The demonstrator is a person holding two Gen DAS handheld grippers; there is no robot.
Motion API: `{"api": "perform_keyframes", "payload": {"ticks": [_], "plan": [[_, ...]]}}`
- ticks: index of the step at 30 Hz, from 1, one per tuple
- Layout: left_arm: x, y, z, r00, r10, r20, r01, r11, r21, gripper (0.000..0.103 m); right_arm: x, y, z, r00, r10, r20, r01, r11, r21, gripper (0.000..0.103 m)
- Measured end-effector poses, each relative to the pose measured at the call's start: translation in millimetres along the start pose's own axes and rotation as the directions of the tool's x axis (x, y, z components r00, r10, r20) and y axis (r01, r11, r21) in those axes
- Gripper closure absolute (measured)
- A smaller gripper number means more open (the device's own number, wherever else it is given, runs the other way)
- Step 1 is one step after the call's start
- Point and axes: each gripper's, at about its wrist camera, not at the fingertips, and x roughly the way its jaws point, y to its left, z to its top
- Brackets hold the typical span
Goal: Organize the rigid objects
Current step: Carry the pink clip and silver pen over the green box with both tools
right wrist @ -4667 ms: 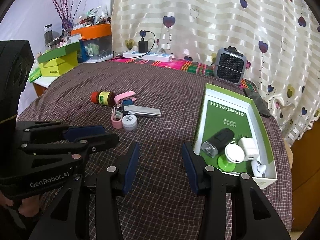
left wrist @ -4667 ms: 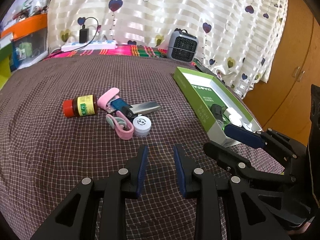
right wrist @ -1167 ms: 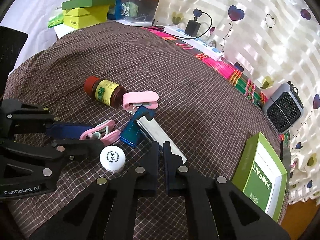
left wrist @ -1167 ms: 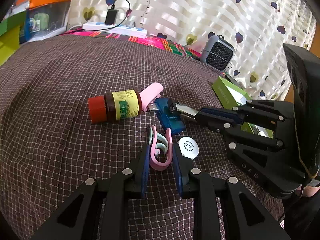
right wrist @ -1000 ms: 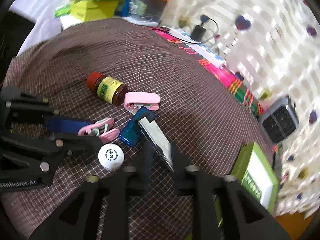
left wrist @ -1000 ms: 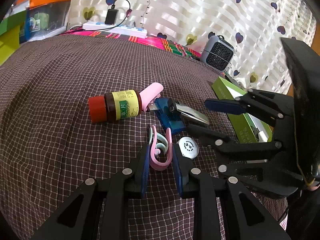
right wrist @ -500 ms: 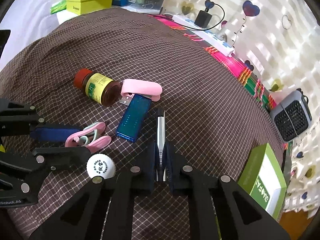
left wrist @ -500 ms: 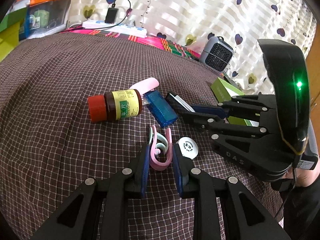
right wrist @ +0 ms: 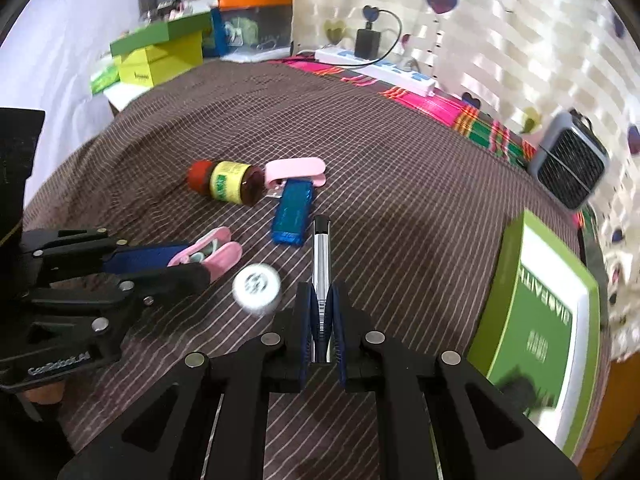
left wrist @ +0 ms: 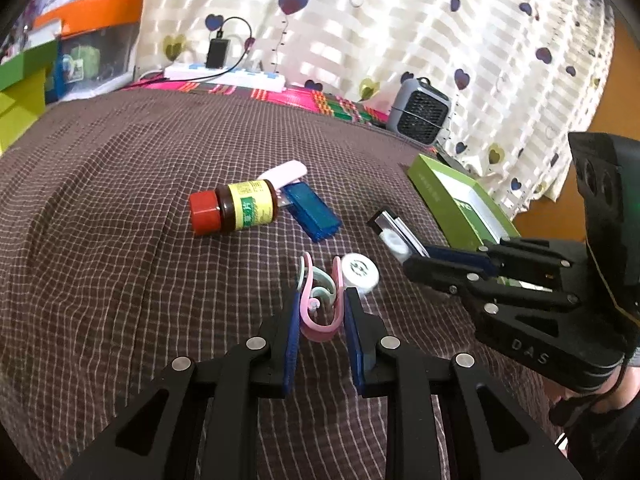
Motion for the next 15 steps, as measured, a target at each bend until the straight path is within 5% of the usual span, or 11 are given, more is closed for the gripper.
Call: {"api": "perform_keyframes", "payload": {"ticks": [15], "plan": [[-22.2, -29.6, -11.6, 1.0, -0.015, 0.017, 0.014, 0.997, 0.074, 0.083, -47.8, 6.8, -39.7, 0.993, 0.034, 0.112, -0.052, 0.985, 0.162, 0.092]]}}
